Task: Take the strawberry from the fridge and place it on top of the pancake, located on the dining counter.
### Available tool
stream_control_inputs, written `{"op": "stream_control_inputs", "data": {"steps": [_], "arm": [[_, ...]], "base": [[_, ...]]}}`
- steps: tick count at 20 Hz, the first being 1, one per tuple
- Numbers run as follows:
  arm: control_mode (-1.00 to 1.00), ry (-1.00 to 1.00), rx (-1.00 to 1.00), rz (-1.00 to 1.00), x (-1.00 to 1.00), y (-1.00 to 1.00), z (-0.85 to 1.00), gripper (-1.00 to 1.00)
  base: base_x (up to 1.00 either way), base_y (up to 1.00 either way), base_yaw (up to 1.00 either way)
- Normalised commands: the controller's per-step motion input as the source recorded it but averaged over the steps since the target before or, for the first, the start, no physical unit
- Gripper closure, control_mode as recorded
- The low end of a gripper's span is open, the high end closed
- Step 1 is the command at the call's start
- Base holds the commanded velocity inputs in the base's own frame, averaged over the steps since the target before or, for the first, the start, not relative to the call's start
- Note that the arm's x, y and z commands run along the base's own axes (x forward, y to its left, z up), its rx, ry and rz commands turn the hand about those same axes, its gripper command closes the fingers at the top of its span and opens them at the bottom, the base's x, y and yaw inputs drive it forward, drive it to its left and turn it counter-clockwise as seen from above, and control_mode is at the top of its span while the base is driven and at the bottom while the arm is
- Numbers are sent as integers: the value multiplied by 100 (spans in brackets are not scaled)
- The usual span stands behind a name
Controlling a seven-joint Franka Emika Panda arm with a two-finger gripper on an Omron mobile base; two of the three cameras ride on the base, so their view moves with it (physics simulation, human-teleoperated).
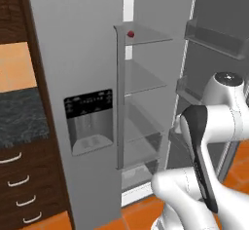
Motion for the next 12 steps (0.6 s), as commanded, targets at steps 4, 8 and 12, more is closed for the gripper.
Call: {"op": "stream_control_inputs", "data": {"steps": [4,8,12], "arm": [[100,0,0,0,0,0,0,-100],[100,0,0,0,0,0,0,-100],[100,0,0,0,0,0,0,-100]], "base": [[71,0,-17],[83,0,2],[27,-14,32]]}}
